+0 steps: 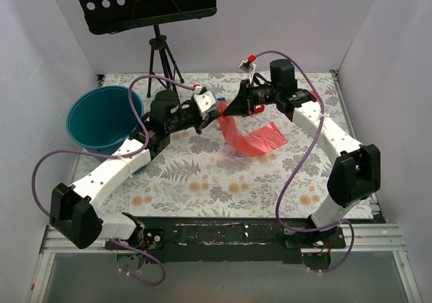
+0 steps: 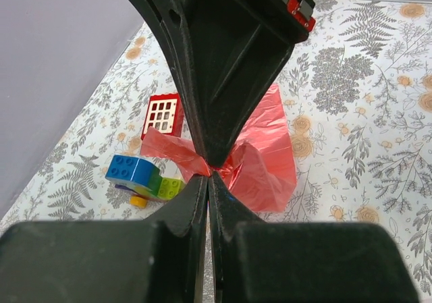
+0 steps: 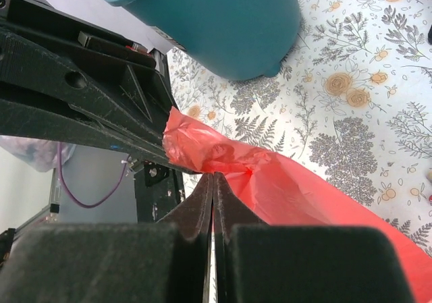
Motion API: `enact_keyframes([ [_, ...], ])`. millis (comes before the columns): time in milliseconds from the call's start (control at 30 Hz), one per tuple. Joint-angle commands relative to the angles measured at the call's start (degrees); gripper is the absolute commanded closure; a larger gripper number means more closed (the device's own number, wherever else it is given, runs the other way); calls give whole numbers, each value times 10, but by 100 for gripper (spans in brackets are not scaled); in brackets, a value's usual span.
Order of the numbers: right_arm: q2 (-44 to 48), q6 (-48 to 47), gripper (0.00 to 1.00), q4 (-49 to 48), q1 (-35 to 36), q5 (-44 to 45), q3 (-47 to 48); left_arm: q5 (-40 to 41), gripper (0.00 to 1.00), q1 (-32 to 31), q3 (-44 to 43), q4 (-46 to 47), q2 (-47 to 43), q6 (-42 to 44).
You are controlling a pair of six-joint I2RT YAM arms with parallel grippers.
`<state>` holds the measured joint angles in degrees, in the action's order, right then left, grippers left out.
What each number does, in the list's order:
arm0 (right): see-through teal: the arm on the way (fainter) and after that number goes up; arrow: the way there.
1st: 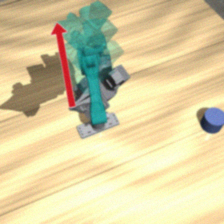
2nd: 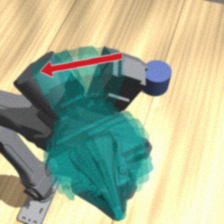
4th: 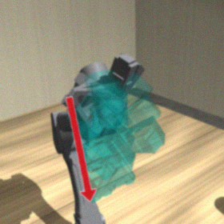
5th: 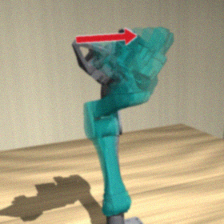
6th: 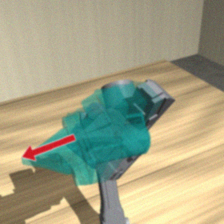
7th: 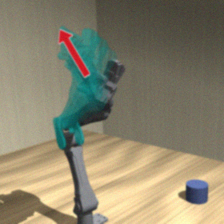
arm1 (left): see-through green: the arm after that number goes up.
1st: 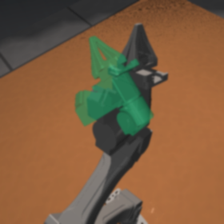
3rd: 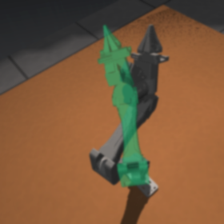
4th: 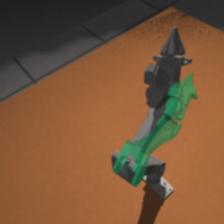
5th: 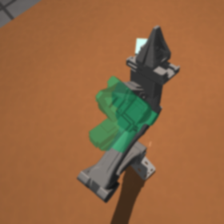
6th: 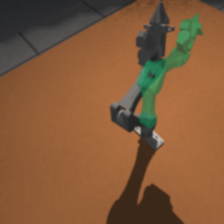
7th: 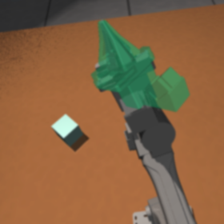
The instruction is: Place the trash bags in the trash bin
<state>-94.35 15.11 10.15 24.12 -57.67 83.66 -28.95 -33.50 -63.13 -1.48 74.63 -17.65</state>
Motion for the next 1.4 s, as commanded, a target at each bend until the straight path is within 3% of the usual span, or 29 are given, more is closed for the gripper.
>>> enact_keyframes([
  [0, 24, -22, 99, -6, -14, 12, -8, 12, 100, -1, -3, -26, -24, 31],
  [467, 58, -40, 99, 19, -34, 35, -34, 29, 100, -1, -1, -21, -19, 28],
  [567, 46, -37, 72, 22, -34, 49, -21, 0, 100, -1, 0, -16, -21, 31],
  [633, 34, -24, 61, 17, -33, 49, -15, -11, 100, -1, 1, -13, -23, 33],
  [867, -4, 20, 50, -18, -18, -26, 10, -7, 100, -1, 1, -1, -17, 42],
  [1300, -13, 30, 48, -37, 6, -38, 3, -37, 100, -1, -3, 11, -7, 35],
  [1333, -15, 30, 57, -42, 7, -37, 4, -39, 100, -1, -3, 11, -6, 35],
  [1367, -16, 27, 78, -45, 7, -38, 4, -39, 100, 0, -4, 10, -5, 35],
])
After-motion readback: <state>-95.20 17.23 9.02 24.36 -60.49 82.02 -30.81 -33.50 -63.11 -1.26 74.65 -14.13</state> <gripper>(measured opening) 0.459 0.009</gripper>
